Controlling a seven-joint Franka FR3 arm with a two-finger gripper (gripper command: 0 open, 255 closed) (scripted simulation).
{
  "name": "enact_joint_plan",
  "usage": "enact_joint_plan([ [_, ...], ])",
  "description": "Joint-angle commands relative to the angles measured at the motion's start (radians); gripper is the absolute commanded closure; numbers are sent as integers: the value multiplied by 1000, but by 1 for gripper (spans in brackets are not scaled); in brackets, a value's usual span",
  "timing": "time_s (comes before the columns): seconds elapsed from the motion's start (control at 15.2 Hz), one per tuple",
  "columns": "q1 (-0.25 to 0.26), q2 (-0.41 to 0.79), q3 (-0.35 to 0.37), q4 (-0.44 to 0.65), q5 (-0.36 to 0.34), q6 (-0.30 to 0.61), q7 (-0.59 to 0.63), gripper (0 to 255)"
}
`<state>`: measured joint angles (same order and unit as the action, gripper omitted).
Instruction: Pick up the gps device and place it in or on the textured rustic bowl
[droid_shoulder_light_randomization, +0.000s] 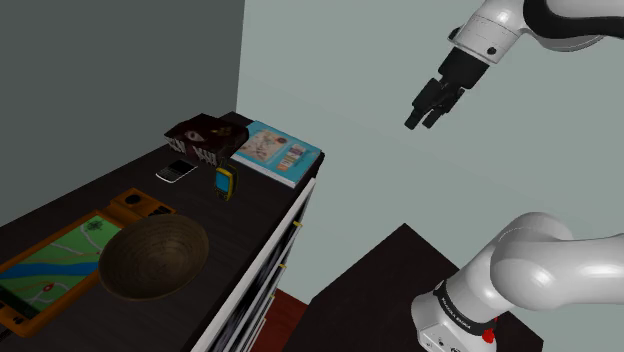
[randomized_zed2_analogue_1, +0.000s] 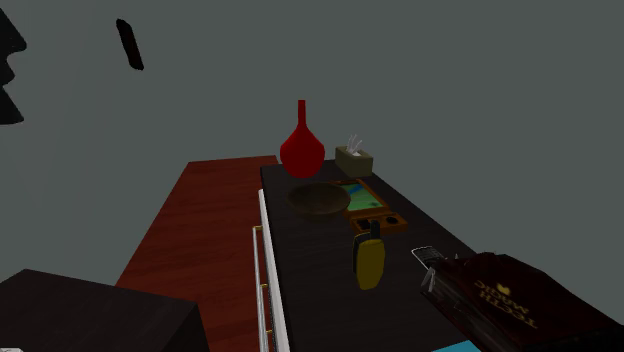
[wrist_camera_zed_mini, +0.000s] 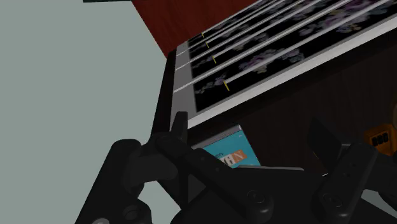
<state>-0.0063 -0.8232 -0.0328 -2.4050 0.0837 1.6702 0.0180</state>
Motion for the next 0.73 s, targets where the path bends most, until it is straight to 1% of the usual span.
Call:
enact_joint_plan([
  [0.0, 0, 0, 0, 0, 0, 0, 0, 0],
  [0.33, 42, 124, 59, -12, 20, 155, 0, 0],
  [0.66, 78, 269, 118, 7, 28, 301, 3, 0],
])
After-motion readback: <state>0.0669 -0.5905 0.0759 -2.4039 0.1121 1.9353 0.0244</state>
